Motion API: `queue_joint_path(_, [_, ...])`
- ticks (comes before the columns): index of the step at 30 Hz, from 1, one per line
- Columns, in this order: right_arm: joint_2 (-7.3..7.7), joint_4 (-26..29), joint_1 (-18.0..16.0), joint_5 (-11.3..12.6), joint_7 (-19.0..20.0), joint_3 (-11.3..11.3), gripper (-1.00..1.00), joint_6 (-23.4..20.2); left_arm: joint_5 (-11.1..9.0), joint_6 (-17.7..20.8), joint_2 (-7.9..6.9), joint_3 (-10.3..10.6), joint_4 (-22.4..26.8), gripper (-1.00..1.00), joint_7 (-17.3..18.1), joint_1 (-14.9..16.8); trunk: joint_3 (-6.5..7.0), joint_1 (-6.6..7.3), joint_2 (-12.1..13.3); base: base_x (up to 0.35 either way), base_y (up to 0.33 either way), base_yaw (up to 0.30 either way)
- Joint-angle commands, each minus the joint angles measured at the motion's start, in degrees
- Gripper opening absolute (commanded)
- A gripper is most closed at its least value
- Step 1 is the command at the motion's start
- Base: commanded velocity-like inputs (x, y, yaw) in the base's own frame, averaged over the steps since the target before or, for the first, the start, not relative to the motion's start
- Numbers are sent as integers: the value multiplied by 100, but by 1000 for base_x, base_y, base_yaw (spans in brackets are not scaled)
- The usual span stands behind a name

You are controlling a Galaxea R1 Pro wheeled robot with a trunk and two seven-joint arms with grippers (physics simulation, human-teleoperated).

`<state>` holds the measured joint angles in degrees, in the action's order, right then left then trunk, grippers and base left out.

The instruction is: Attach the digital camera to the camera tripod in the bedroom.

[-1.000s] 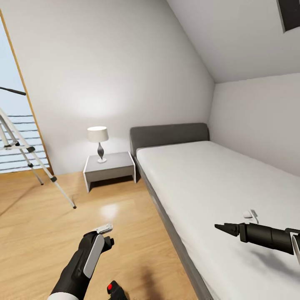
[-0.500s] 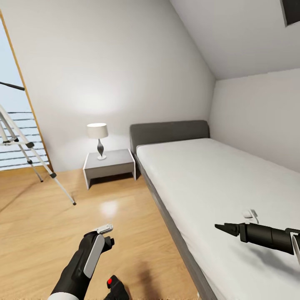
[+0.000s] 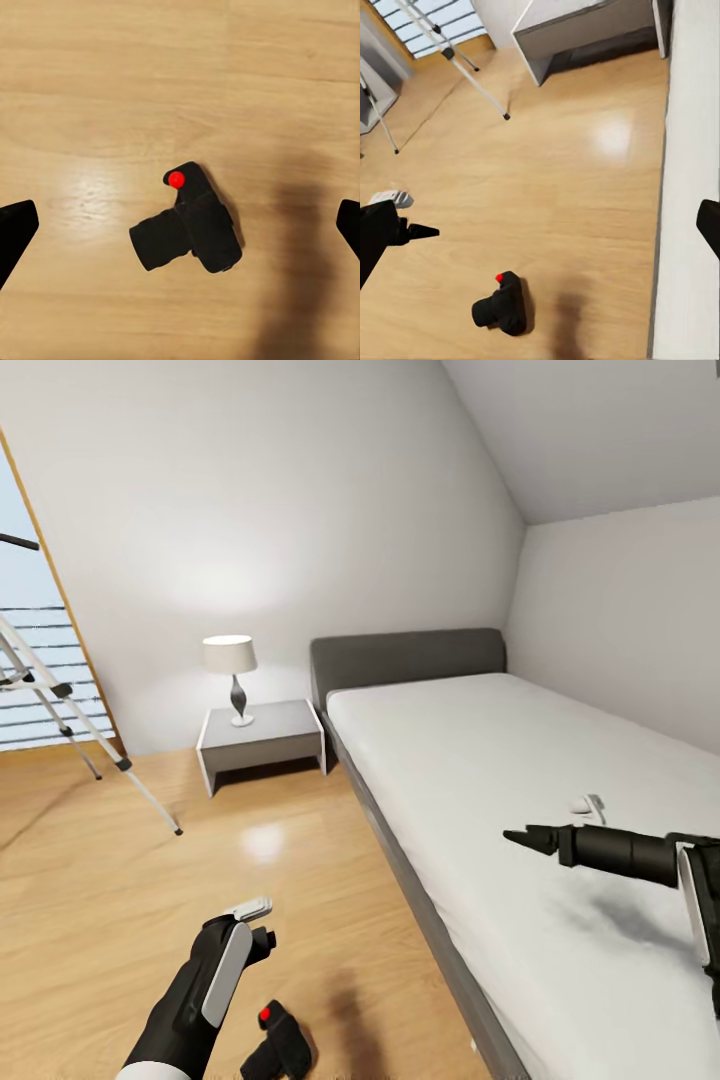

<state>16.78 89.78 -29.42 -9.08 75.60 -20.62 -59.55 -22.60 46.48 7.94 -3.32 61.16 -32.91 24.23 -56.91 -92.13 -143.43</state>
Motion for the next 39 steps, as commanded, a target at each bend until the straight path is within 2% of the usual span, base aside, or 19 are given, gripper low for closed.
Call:
queue_joint_path(1, [-4,3,-227,-92,19,116,100,-45,-60,10,4,-8,8,100,-49,3,-29,-1,-5,0,0,0])
queue_joint_path(4, [-37,-3,-874,-160,-98,516,100,-45,-60,10,5,-1,9,100,-49,3,-96,-9,-9,0,0,0])
queue_joint_path(7, [-186,-25,-1497,-201,-229,927,100,-45,-61,10,5,3,9,100,-49,3,-162,-17,-13,0,0,0])
queue_joint_path(11, [-578,-119,-2185,-302,-457,1412,100,-45,-61,10,5,5,0,100,-49,3,-251,-27,-18,0,0,0])
queue_joint_path(15, [-1004,-176,-2590,-582,-687,1682,100,-45,-55,10,1,8,-38,100,-49,3,-340,-37,-23,0,0,0])
queue_joint_path(21, [-1497,-210,-2801,-1165,-879,1851,100,-45,-46,10,-2,14,-93,100,-49,3,-472,-53,-31,0,0,0])
queue_joint_path(25, [-1722,-223,-2846,-1458,-930,1919,100,-45,-44,10,-3,15,-105,100,-49,3,-561,-63,-37,0,0,0])
queue_joint_path(30, [-1974,-221,-2868,-1687,-962,2107,100,-45,-37,10,-8,16,-106,100,-49,3,-672,-76,-43,0,0,0])
queue_joint_path(39, [-2063,-252,-2875,-1785,-1082,2231,100,-45,-42,10,-5,13,-96,100,-42,3,-871,-99,-55,0,0,0])
